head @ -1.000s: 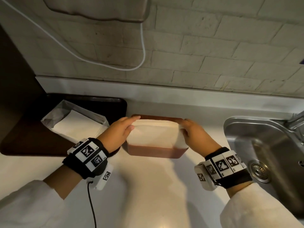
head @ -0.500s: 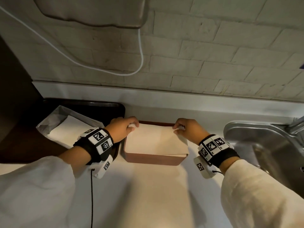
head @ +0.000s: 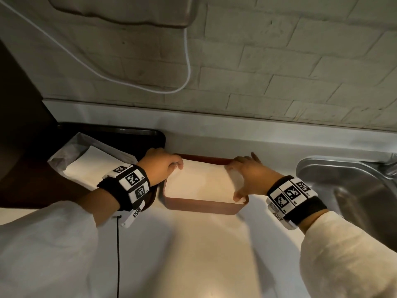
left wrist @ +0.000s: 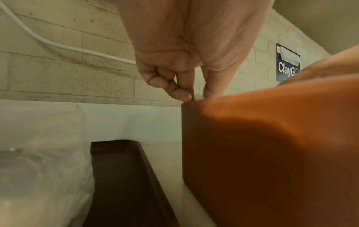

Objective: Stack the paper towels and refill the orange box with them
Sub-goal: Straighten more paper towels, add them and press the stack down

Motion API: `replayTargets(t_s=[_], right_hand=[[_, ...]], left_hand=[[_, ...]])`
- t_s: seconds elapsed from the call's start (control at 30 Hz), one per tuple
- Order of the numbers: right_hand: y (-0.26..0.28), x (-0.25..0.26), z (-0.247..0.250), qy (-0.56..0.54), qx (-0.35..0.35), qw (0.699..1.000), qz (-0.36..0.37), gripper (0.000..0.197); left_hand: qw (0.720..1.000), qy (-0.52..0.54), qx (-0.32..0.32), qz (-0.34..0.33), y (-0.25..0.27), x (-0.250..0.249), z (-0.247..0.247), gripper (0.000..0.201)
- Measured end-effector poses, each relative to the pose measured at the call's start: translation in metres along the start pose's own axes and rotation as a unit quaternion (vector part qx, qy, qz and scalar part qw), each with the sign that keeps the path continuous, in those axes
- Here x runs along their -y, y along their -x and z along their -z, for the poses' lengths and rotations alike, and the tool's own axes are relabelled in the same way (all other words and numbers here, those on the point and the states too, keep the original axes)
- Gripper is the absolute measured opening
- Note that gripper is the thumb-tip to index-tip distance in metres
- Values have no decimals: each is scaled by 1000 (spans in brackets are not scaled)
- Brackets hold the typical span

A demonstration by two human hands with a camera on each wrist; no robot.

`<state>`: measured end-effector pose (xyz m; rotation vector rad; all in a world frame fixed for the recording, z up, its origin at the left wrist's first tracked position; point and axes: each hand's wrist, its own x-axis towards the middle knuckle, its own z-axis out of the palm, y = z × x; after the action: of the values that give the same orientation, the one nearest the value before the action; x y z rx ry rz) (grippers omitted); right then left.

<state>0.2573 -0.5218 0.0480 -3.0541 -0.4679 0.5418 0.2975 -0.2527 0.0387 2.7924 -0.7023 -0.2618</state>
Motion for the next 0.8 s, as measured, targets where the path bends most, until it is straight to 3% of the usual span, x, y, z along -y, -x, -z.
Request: replayTargets(t_s=[0.07,0.27,0.43,0.63,0.8], right_hand=[[4,1,1,62,-6,998,11,85],[9,5,5,173,-5,985,8,83],[2,11,8,192,57,979,-31,91],[-10,16,13,174,100,979,-34,82],[-13,14,8,174,96,980,-33,80]], left_hand=[[1000,-25,17,-7,3,1,1,24],[987,-137,81,-28,6,1,-1,71],[970,-213,108,-49,1,-1,1,90],[944,-304,111,-64,-2,-10,-3,89],[954,-273,109,-63,-2,-4,-2,86]])
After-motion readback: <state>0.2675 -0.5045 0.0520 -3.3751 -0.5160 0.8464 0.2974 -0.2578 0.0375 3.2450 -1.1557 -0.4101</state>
